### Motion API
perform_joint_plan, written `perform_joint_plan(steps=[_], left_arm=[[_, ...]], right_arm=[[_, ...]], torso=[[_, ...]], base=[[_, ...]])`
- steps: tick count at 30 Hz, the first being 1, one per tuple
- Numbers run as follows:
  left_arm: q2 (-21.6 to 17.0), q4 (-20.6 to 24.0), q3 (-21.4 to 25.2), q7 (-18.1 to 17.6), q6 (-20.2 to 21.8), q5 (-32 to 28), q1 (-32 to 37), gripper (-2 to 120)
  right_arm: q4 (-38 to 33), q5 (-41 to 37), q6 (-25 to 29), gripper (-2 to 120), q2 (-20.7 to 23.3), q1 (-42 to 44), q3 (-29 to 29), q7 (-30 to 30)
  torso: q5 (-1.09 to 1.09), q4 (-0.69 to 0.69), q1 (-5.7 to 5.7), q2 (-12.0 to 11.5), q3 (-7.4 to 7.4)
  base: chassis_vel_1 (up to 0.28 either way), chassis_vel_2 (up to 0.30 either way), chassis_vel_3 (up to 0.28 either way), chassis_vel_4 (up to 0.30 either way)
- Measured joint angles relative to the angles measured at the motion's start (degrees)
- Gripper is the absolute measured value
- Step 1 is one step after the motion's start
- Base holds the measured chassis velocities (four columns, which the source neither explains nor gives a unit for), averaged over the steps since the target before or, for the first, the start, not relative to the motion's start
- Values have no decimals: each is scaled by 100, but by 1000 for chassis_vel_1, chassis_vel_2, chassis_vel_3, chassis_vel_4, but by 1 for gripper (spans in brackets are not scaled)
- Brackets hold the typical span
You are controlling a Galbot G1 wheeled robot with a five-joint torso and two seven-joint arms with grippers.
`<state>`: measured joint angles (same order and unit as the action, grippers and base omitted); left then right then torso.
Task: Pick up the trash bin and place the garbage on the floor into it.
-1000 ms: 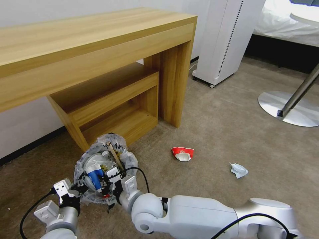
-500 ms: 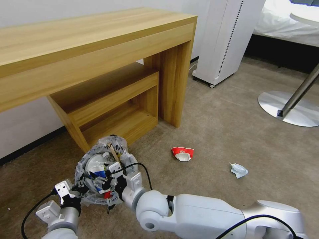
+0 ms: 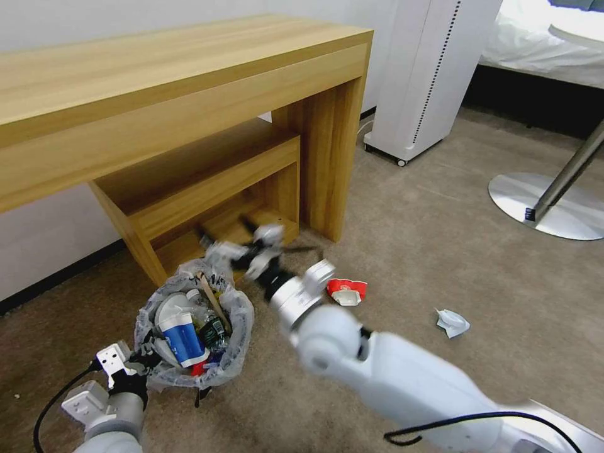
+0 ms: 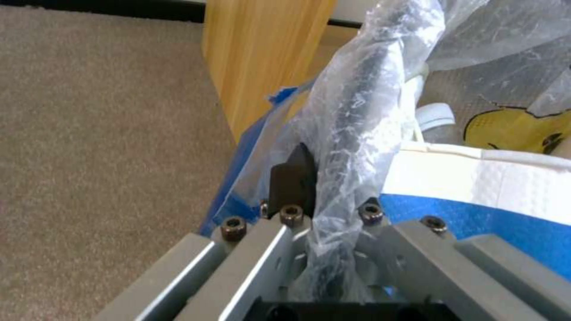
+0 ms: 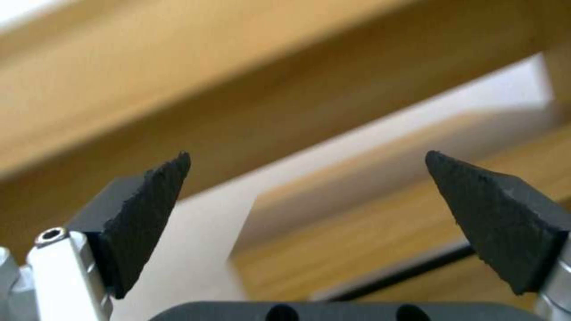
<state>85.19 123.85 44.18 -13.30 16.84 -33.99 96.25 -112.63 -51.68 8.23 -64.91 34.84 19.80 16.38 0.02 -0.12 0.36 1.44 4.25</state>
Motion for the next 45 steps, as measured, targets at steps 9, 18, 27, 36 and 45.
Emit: perform_joint_plan(steps=[9,18,27,36,45], left_arm=[[-28,-60,-39,-2,0,-2,-64,0],[-69,-62,-73,-1,0,-22,-144,0],[-103,-144,-86,8,2,-55,-201,0],[-122,-173,-103,11,2,-77,-236,0],[-202,-315,-117,13,-22,-111,-301,0]], right_arm=[[-130,290,137,100,554,525,-1448,-458],[-66,502,271,100,768,1126,-2670,-703],[24,548,310,100,938,1563,-3259,-491],[229,505,19,100,1088,2151,-3452,197],[-104,-420,-1359,100,1459,3441,-3478,1736]], torso=[[0,-1,0,0,0],[0,0,0,0,0],[-2,0,0,0,0],[-1,1,1,0,0],[-3,0,0,0,-1]], base=[[0,0,0,0],[0,0,0,0],[0,0,0,0],[0,0,0,0],[0,0,0,0]])
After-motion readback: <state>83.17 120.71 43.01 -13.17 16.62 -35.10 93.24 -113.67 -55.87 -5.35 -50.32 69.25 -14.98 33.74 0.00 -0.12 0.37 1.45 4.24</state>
